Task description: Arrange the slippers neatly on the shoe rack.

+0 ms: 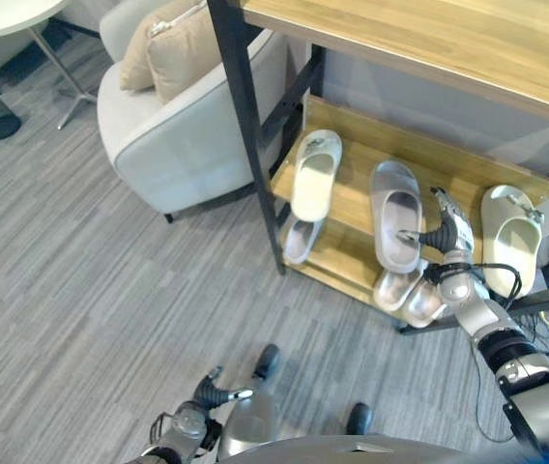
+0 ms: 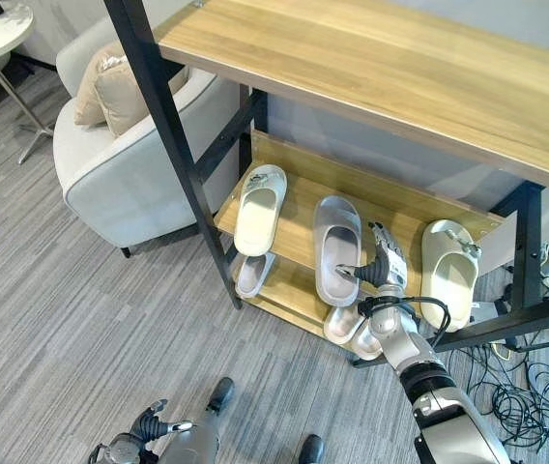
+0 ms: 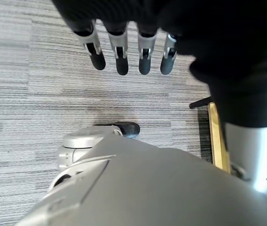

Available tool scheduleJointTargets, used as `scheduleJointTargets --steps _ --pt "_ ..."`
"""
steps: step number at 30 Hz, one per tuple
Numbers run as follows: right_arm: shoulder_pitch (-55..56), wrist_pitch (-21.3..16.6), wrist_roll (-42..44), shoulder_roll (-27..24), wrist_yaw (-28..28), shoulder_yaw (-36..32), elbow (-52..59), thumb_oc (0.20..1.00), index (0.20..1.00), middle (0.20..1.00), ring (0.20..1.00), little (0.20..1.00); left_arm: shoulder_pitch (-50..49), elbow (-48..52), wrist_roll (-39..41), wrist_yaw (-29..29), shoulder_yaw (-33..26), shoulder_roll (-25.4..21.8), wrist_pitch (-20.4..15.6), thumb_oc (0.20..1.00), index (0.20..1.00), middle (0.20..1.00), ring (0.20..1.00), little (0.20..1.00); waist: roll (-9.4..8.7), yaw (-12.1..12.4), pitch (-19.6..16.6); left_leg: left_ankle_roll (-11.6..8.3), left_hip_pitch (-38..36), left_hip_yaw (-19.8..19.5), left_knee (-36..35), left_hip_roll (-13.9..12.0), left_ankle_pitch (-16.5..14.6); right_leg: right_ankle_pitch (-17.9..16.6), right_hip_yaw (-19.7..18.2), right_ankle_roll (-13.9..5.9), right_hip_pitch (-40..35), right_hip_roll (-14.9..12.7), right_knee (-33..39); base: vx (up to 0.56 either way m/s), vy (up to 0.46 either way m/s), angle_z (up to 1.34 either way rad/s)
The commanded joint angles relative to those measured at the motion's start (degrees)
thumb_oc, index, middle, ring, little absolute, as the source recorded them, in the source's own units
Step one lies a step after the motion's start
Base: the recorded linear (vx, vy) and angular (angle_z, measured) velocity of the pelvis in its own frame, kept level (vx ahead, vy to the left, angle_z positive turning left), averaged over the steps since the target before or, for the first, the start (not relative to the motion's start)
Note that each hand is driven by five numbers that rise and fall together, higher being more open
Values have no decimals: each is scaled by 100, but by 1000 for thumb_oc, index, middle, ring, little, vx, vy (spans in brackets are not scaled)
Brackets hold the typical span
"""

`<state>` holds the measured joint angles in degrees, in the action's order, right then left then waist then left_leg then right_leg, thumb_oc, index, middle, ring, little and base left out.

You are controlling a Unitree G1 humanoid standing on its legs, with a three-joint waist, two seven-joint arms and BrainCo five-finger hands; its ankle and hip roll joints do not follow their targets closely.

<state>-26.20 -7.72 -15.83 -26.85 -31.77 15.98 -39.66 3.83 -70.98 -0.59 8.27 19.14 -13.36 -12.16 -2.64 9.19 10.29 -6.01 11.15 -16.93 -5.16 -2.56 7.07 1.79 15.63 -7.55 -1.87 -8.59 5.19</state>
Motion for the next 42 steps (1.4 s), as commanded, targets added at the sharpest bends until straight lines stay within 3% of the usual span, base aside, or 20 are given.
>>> scheduleJointTargets --steps 1,9,23,24,25,26,36,42 --pt "-248 -173 236 -161 -326 -216 278 1000 1000 1000 1000 1000 91 -398 149 201 278 441 -53 1000 1000 1000 1000 1000 -54 106 -94 173 -78 338 16 39 -392 -151 -232 -283 7 -345 -44 0 0 0" --pt "-664 -159 499 -180 -536 -237 -287 1000 1000 1000 1000 1000 122 -311 216 281 451 450 -118 1000 1000 1000 1000 1000 -32 206 4 169 105 260 16 105 -341 -182 -161 -308 119 -387 -52 -3 7 7" --pt "-1928 -199 1191 -738 -621 14 -1666 1000 1000 1000 1000 1000 251 -215 378 423 851 509 -200 1000 1000 1000 1000 1000 76 376 171 131 521 147 17 250 -218 -272 -31 -380 380 -483 -30 2 7 5" --pt "-2021 -208 1334 -788 -552 60 -1798 922 922 922 922 922 271 -215 392 447 897 505 -213 1000 1000 1000 1000 1000 89 405 190 129 553 133 20 272 -212 -283 -15 -388 396 -501 -29 6 12 4" --pt "-2075 -219 1418 -790 -491 104 -1883 667 667 667 667 667 281 -215 404 454 913 510 -220 1000 1000 1000 1000 1000 95 416 193 128 568 126 23 283 -208 -287 -6 -392 401 -508 -28 9 13 4" --pt "-2102 -230 1470 -789 -455 139 -1959 200 200 200 200 200 290 -212 413 463 927 514 -226 1000 1000 1000 1000 1000 101 421 195 128 581 123 23 289 -205 -286 5 -398 409 -516 -28 17 2 4" --pt "-1797 -315 1368 -551 -641 90 -1583 200 200 200 200 200 404 -150 374 509 1021 642 -201 1000 1000 1000 1000 1000 101 379 205 147 613 52 29 340 -217 -269 82 -402 396 -533 -30 5 1 3" --pt "-1061 -381 1172 -472 -815 -323 -644 200 200 200 200 200 386 -153 407 462 835 674 -182 1000 1000 1000 1000 1000 74 244 188 161 501 85 33 293 -280 -239 58 -396 332 -541 -40 0 0 0"
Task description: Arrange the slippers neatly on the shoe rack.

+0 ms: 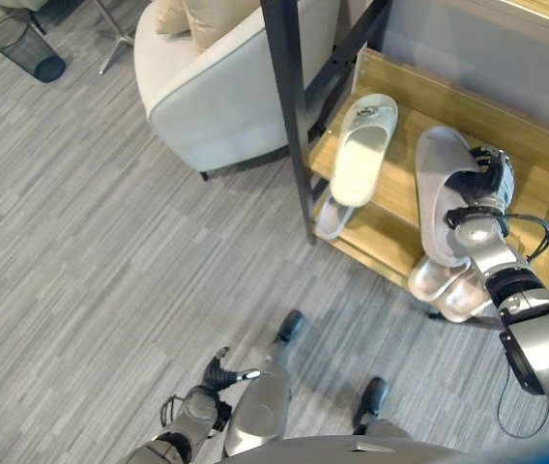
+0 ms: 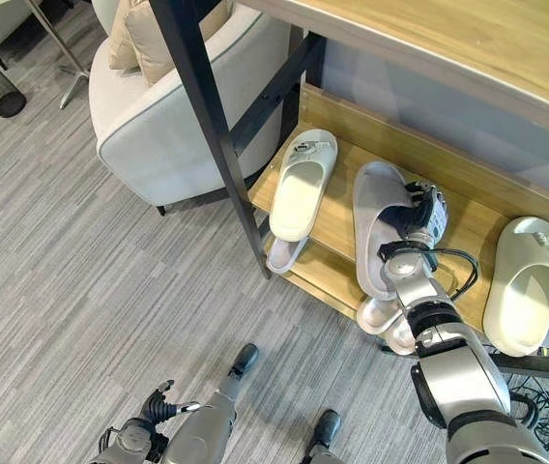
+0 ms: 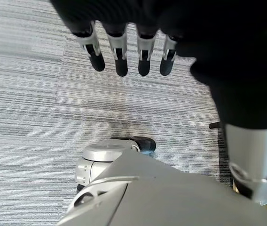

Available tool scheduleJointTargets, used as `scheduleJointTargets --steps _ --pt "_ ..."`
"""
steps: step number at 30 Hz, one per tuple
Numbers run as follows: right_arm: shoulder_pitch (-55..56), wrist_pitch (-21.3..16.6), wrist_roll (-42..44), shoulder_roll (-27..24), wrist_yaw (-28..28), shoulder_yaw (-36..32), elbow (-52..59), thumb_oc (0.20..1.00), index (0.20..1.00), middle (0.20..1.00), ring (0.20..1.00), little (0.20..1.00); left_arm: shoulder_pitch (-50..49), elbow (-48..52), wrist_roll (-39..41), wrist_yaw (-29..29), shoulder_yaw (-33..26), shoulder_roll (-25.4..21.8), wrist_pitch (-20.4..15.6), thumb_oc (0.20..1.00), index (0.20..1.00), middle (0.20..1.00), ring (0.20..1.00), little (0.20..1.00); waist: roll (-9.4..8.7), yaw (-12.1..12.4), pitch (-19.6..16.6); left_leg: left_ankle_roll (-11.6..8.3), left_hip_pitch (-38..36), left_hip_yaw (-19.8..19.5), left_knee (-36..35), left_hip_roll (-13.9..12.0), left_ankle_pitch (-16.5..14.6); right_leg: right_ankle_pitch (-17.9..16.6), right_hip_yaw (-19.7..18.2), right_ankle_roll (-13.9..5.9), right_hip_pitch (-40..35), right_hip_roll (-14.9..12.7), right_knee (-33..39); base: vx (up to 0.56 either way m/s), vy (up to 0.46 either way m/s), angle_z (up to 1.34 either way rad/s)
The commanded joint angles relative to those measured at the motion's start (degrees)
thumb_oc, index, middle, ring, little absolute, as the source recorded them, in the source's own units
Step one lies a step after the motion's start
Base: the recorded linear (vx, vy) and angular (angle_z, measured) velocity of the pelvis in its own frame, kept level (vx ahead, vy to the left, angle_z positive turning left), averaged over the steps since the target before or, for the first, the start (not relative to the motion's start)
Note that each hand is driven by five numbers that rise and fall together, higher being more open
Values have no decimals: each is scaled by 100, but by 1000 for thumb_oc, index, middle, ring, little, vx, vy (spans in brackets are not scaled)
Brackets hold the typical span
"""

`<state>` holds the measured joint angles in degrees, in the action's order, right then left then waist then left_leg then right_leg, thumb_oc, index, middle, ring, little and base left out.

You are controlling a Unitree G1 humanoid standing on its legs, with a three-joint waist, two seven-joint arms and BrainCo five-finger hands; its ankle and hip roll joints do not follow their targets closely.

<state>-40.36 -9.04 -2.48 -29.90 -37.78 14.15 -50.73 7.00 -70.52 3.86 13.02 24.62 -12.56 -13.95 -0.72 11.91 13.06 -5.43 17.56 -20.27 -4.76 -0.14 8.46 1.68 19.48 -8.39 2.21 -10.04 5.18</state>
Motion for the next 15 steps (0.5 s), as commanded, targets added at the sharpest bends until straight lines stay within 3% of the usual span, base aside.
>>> scheduleJointTargets --steps 1,3,8,10,15 --pt "588 -194 -401 -187 -293 -181 664 200 200 200 200 200 64 -208 -13 -26 183 601 4 1000 1000 1000 1000 1000 -130 -67 -96 106 -175 447 -3 32 -437 -224 -339 -311 -94 -397 -40 0 0 0" --pt "1055 -52 -1036 -239 -394 -280 1134 200 200 200 200 200 60 -222 -95 -20 15 582 13 1000 1000 1000 1000 1000 -161 -148 -130 113 -255 492 10 -3 -484 -207 -360 -301 -153 -392 -44 0 0 0" --pt "1244 -12 -1195 -216 -389 -342 1304 200 200 200 200 200 42 -212 -143 -13 -5 572 12 1000 1000 1000 1000 1000 -173 -164 -145 116 -291 505 12 -16 -502 -199 -374 -299 -178 -385 -44 0 0 -2" --pt "2292 -88 -1551 30 -238 -552 1919 200 200 200 200 200 -129 -150 -197 -24 -377 418 28 1000 1000 1000 1000 1000 -241 -331 -324 142 -574 629 34 -119 -623 -181 -491 -292 -331 -356 -64 43 4 0" --pt "3355 -264 -1899 232 226 -466 2962 200 200 200 200 200 -475 -30 50 -24 -913 185 4 1000 1000 1000 1000 1000 -303 -470 -490 184 -974 819 48 -226 -745 -110 -708 -273 -523 -337 -173 14 7 -31"
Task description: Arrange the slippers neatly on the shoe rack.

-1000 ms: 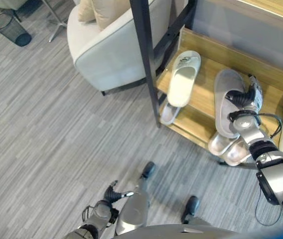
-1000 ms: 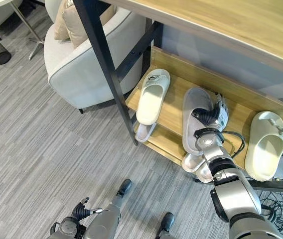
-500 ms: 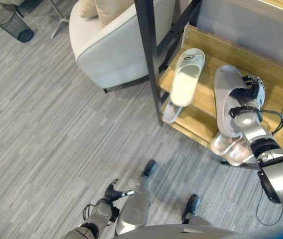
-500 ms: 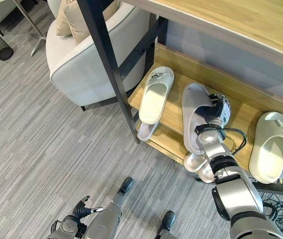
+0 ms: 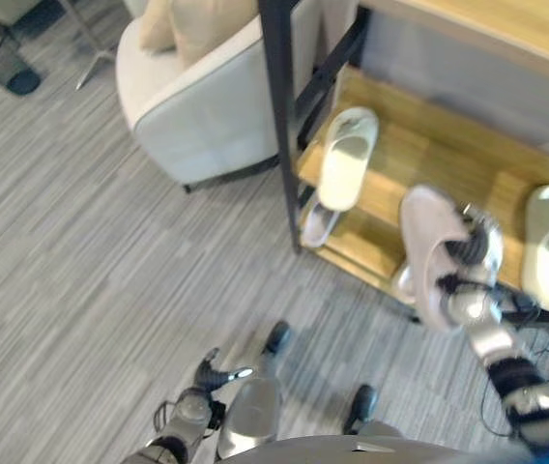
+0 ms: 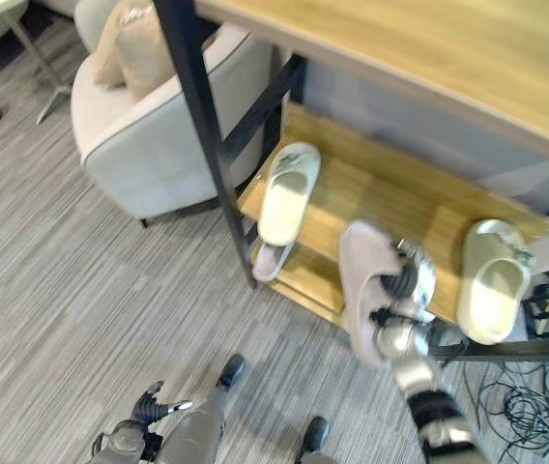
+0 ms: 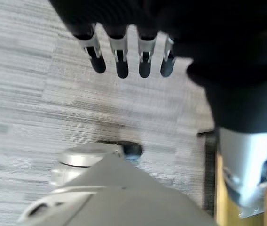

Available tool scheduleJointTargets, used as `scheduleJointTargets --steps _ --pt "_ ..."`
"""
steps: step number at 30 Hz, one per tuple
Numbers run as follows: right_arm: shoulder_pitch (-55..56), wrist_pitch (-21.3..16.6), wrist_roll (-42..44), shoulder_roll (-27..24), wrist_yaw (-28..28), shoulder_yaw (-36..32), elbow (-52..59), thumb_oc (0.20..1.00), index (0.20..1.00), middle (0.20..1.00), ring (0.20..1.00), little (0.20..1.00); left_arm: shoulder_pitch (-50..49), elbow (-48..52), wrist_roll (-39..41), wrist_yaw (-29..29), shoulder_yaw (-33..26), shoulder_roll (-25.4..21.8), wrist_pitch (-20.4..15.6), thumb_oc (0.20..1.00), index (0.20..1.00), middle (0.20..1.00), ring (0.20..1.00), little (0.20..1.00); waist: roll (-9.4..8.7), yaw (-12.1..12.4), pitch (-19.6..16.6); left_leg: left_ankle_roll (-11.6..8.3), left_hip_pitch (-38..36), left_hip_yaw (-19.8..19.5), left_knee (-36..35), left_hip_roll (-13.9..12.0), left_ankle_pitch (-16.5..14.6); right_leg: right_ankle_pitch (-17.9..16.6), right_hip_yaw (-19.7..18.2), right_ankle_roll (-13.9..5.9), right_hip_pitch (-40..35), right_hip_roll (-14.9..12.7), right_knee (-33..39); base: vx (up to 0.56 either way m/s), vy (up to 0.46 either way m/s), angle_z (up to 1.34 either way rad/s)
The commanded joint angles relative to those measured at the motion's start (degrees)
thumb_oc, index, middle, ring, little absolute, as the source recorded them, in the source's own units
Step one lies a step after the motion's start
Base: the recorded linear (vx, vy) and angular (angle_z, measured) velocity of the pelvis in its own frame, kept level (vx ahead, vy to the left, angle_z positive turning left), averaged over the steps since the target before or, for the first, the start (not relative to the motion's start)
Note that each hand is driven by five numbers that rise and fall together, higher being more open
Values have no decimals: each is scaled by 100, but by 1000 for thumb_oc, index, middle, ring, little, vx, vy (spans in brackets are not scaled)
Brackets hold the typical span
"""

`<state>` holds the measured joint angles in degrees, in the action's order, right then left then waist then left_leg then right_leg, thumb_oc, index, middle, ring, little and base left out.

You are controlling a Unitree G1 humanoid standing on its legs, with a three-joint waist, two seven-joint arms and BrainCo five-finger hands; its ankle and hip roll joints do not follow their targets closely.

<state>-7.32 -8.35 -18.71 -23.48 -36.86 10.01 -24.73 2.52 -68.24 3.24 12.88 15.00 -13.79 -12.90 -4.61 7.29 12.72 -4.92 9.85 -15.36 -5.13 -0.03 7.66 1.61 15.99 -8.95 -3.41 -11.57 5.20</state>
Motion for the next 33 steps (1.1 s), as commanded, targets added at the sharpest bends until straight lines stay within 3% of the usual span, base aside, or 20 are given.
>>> scheduleJointTargets --steps 1,6,13,17,28,31,33 --pt "70 -325 -277 -408 143 -55 383 200 200 200 200 200 -37 -255 114 -12 51 305 -101 1000 1000 1000 1000 1000 83 -4 -457 133 -212 332 84 -237 -667 -101 -362 -216 31 -185 -175 4 -4 -32" --pt "903 -611 -350 -396 700 118 1133 200 200 200 200 200 -261 -150 676 23 -551 207 -203 1000 1000 1000 1000 1000 42 -129 -572 128 -504 392 269 -328 -811 25 -517 -166 -154 -160 -340 -11 -29 -15" --pt "1325 -888 -197 -526 1139 287 1572 200 200 200 200 200 -440 -219 1017 -96 -810 215 -287 1000 1000 1000 1000 1000 47 -219 -481 9 -617 507 1185 -535 -1179 361 -794 12 -378 4 -724 -26 -83 -21" --pt "1653 -997 20 -560 1406 302 1694 200 200 200 200 200 -608 -173 1734 -406 -1079 321 -360 1000 1000 1000 1000 1000 134 -331 -456 -95 -771 445 1446 -731 -1260 594 -825 123 -477 169 -1002 -25 -85 -19" --pt "2370 -1198 412 -717 1685 177 1768 200 200 200 200 200 -710 116 2362 -408 -1333 369 -564 1000 1000 1000 1000 1000 227 -564 -295 -207 -921 372 1571 -925 -1270 807 -880 211 -515 352 -1322 -31 -62 -2" --pt "2338 -1171 619 -701 1672 136 1506 200 200 200 200 200 -640 315 2963 -493 -1444 402 -691 1000 1000 1000 1000 1000 311 -685 -34 -179 -666 342 1665 -933 -1234 807 -1017 191 14 326 -1722 -246 9 -8" --pt "2129 -1150 854 -703 1538 121 1342 200 200 200 200 200 -400 518 3519 -417 -1456 411 -856 1000 1000 1000 1000 1000 354 -786 415 -165 -128 356 2083 -845 -1228 893 -1129 223 698 258 -2396 -370 57 -13"
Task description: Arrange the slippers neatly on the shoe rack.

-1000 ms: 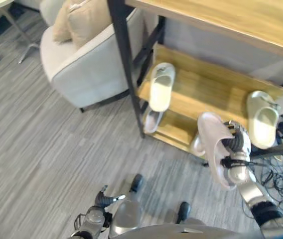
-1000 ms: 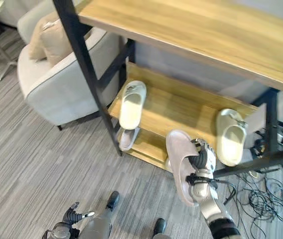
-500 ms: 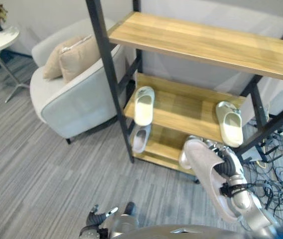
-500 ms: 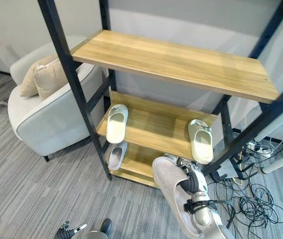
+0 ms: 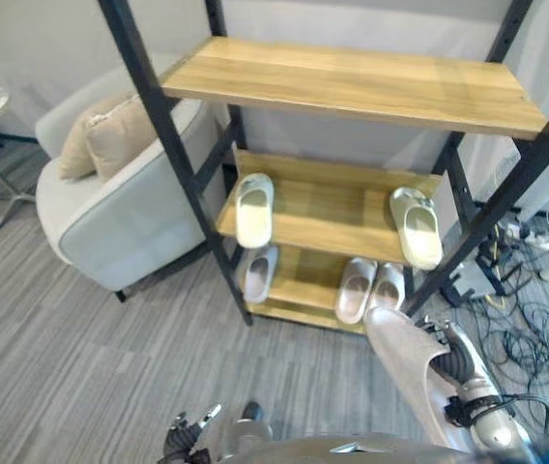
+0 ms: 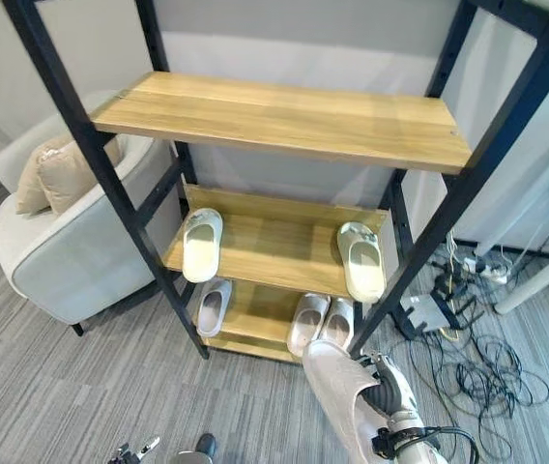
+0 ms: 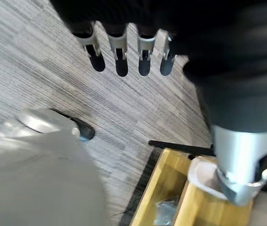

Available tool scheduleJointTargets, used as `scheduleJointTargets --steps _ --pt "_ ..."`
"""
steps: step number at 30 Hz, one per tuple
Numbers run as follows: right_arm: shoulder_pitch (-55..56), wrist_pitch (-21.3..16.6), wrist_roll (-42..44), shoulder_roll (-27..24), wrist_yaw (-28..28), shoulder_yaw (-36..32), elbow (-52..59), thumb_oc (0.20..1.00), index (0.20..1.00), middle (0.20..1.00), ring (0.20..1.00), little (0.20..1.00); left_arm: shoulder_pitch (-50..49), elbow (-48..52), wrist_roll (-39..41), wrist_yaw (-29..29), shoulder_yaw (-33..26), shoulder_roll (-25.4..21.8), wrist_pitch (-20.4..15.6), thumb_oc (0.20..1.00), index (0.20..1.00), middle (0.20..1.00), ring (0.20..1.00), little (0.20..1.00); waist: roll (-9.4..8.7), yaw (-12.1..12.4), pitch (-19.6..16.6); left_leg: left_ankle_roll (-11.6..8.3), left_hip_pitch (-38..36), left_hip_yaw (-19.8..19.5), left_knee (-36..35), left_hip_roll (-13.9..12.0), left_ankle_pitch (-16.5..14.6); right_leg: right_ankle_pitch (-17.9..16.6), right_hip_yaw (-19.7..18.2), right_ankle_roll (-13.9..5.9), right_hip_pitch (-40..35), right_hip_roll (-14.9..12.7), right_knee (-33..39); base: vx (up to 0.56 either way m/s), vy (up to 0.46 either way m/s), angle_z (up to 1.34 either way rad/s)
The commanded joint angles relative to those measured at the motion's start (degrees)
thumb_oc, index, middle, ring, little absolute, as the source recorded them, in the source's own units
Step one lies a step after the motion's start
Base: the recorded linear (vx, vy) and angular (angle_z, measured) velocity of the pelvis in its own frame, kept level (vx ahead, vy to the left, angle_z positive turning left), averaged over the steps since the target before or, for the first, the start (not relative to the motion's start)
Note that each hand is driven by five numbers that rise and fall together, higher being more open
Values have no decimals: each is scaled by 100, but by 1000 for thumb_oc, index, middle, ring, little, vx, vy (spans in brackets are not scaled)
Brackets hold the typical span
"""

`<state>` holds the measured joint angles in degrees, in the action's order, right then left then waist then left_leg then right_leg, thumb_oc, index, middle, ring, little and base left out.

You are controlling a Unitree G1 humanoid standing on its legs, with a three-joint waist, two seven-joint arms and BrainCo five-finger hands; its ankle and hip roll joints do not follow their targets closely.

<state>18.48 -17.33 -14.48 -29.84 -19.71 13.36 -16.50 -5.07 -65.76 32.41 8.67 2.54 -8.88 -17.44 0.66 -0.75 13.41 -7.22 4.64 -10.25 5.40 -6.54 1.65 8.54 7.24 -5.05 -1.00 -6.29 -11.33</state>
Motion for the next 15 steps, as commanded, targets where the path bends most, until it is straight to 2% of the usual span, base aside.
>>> scheduleJointTargets --steps 1,4,8,9,12,15 --pt "-509 -257 500 -37 -229 -224 482 200 200 200 200 200 443 337 775 1 -220 -64 -460 1000 1000 1000 1000 1000 -189 -21 404 54 713 -99 1295 -198 -661 275 -243 -142 715 -309 -1010 -309 41 -12" --pt "-568 -212 443 11 -396 -209 454 200 200 200 200 200 632 617 1311 36 -252 44 -603 1000 1000 1000 1000 1000 -193 -84 428 57 1418 8 1918 -202 -757 416 -284 -69 1385 -359 -1696 -179 51 23" --pt "-688 -142 454 120 -680 -203 377 200 200 200 200 200 812 1027 1812 182 -293 120 -768 1000 1000 1000 1000 1000 -224 -67 422 119 2062 -30 2801 -144 -1099 790 -368 0 2035 -536 -2654 -86 71 16" --pt "-690 -142 453 121 -680 -204 376 200 200 200 200 200 815 1028 1812 184 -292 120 -767 1000 1000 1000 1000 1000 -221 -78 391 120 2096 -39 2774 -138 -1062 762 -358 0 2066 -540 -2633 -26 5 4" --pt "-779 -129 373 170 -840 -140 393 200 200 200 200 200 1011 1256 2307 309 -487 200 -928 1000 1000 1000 1000 1000 -293 -28 404 152 2547 -125 3373 -47 -1405 1019 -364 12 2485 -642 -3206 -22 36 22" --pt "-1063 -148 401 209 -950 -45 278 200 200 200 200 200 1141 1373 2358 376 -454 179 -982 1000 1000 1000 1000 1000 -339 41 465 199 2971 -155 3799 83 -1514 1169 -389 54 2894 -666 -3638 -97 60 32"
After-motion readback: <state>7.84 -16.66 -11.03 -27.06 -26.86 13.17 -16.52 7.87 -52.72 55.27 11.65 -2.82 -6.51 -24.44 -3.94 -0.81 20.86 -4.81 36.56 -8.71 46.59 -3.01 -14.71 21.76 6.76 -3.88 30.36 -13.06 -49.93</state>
